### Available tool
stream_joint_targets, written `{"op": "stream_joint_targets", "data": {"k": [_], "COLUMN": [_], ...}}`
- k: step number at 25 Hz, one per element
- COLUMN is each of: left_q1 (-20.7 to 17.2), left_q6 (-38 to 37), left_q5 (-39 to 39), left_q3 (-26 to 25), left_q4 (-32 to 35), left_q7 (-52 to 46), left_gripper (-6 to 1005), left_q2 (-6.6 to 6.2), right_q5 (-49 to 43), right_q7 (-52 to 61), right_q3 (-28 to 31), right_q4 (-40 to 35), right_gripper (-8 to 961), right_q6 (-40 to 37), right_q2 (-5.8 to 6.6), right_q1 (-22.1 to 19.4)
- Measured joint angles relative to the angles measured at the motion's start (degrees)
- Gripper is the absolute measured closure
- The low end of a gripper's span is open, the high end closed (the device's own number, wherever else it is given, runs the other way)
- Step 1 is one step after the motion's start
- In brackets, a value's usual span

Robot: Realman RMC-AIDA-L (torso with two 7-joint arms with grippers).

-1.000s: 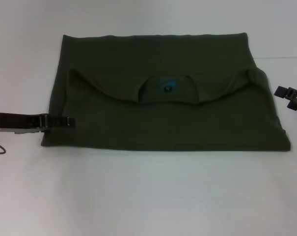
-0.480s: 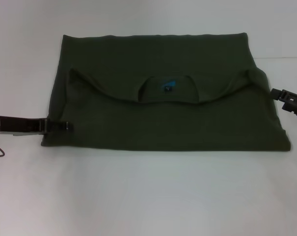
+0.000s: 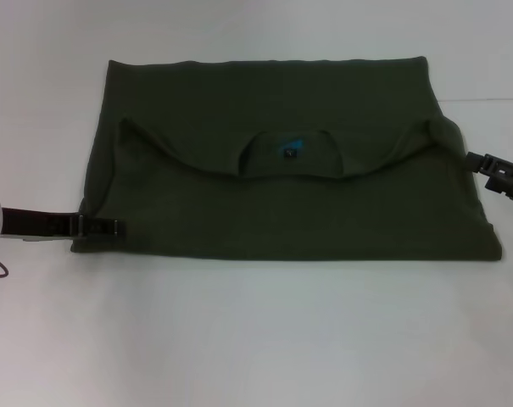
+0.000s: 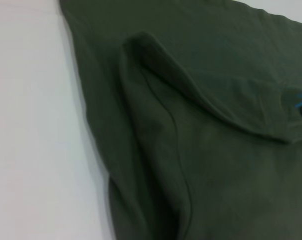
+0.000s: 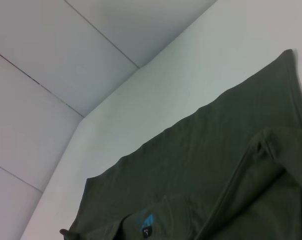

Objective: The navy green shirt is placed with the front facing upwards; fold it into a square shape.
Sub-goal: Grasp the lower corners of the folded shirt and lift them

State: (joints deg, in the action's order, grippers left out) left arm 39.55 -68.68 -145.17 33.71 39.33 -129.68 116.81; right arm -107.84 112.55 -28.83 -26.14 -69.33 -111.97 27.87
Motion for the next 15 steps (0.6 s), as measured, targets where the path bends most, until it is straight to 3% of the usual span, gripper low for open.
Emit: {"op": "stream_joint_targets", "data": {"k": [6, 11, 15], "left_q1": [-1.1, -1.1, -1.1], "left_q6": [0.9, 1.2, 1.2], "left_q5": [-0.1, -0.2, -0.4], "left_q3": [0.3, 0.7, 1.9], "left_q4": [1.8, 1.9, 1.9], "left_q7": [0.4, 0.6, 0.7], "left_gripper": [187, 282, 473], "left_q2": [0.93, 0.97, 0.97], "right_q5": [0.0, 0.0, 0.0], "right_q7": [0.0, 0.1, 0.1], "right_q3": [0.0, -0.1, -0.3], "right_q4": [0.1, 0.0, 0.0], "right_gripper": [21, 22, 22], "right_q6": [0.0, 0.0, -0.1], "right_q2": [-0.06, -0.08, -0.09], "right_q1": [0.0, 0.1, 0.1]}}
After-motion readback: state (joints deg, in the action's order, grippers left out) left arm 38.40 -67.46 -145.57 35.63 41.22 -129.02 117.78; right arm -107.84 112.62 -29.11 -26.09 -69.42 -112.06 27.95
